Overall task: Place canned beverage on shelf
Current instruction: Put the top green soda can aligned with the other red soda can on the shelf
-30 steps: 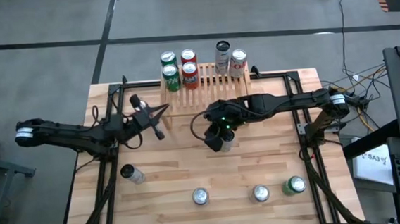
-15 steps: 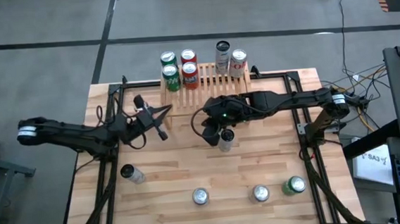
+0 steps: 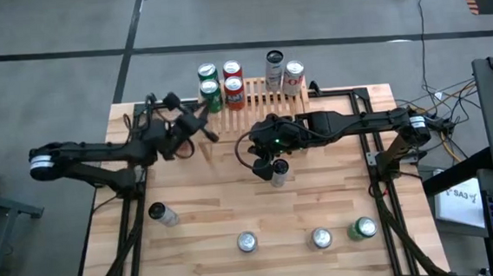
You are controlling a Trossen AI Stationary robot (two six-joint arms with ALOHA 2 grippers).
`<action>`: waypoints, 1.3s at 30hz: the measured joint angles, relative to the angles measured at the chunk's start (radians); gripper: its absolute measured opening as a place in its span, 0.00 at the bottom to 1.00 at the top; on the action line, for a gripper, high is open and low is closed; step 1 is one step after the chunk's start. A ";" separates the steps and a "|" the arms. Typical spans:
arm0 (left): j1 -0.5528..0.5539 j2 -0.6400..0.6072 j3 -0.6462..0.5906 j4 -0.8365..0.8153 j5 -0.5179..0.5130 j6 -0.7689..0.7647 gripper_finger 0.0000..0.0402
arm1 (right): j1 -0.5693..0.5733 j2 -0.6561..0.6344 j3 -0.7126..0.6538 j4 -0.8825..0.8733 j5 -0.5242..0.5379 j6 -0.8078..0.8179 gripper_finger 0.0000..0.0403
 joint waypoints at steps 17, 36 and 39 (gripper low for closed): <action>0.264 0.022 0.115 -0.359 0.124 -0.125 0.00 | 0.000 0.000 0.000 0.000 0.018 -0.043 0.02; 0.267 0.019 0.116 -0.429 0.071 -0.094 0.00 | 0.000 0.000 0.000 0.000 0.017 -0.040 0.02; 0.267 0.019 0.125 -0.437 0.071 -0.094 0.00 | 0.000 0.000 0.000 0.000 0.018 -0.050 0.02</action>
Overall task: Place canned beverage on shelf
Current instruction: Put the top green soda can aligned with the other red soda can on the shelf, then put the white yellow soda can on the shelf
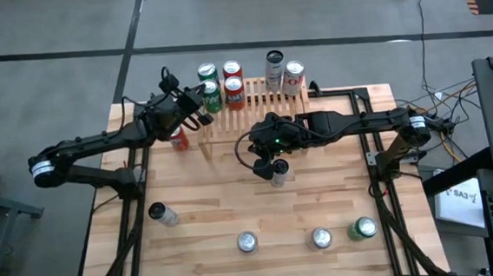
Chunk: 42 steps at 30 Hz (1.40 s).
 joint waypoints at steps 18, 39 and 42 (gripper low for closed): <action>-0.195 -0.306 -0.004 -0.198 0.285 -0.150 0.00 | 0.005 0.000 0.000 -0.008 -0.140 0.252 0.02; -0.241 -0.540 -0.314 0.084 0.848 -0.545 0.00 | 0.125 0.018 -0.002 -0.691 -0.407 0.923 0.02; -0.241 -0.535 -0.344 0.125 0.848 -0.588 0.00 | 0.129 0.020 -0.002 -0.822 -0.445 0.946 0.02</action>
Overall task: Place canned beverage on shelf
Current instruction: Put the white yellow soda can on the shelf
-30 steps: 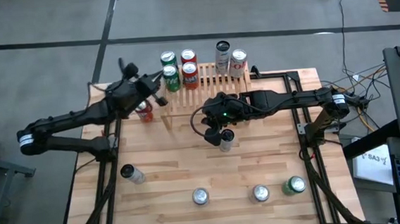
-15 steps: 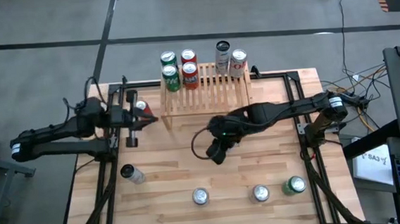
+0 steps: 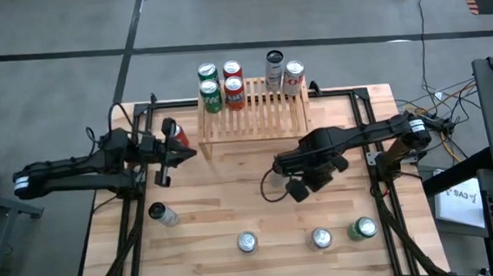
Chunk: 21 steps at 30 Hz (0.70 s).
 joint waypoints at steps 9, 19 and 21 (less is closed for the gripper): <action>0.000 0.002 -0.002 0.022 0.000 -0.098 0.00 | 0.006 0.003 0.000 0.037 -0.003 -0.081 0.02; 0.000 0.004 0.025 0.023 0.000 -0.094 0.00 | 0.003 0.008 0.000 0.087 0.069 -0.120 0.05; 0.000 0.004 0.027 0.024 0.000 -0.092 0.00 | 0.002 0.008 0.000 0.093 0.070 -0.125 0.10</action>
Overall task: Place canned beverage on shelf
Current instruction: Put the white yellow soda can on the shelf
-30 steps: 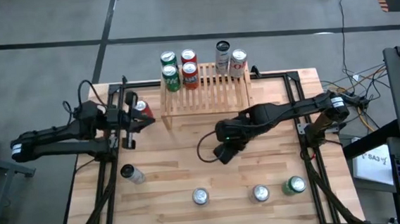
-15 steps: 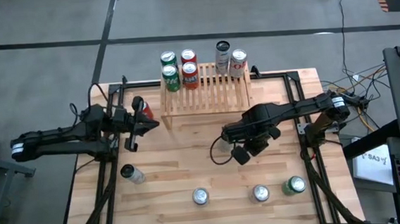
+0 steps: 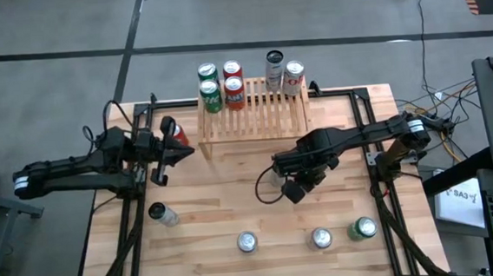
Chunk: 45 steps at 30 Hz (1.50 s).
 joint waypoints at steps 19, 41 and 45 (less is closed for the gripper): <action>0.000 0.000 0.000 0.004 0.000 0.023 0.00 | -0.133 0.006 0.000 0.159 0.154 -0.064 0.73; 0.000 -0.010 0.000 0.004 -0.008 -0.003 0.00 | -0.159 0.113 0.004 0.222 0.179 -0.146 0.74; 0.000 -0.012 0.000 0.003 -0.008 -0.011 0.00 | -0.159 0.111 0.010 0.223 0.187 -0.140 0.74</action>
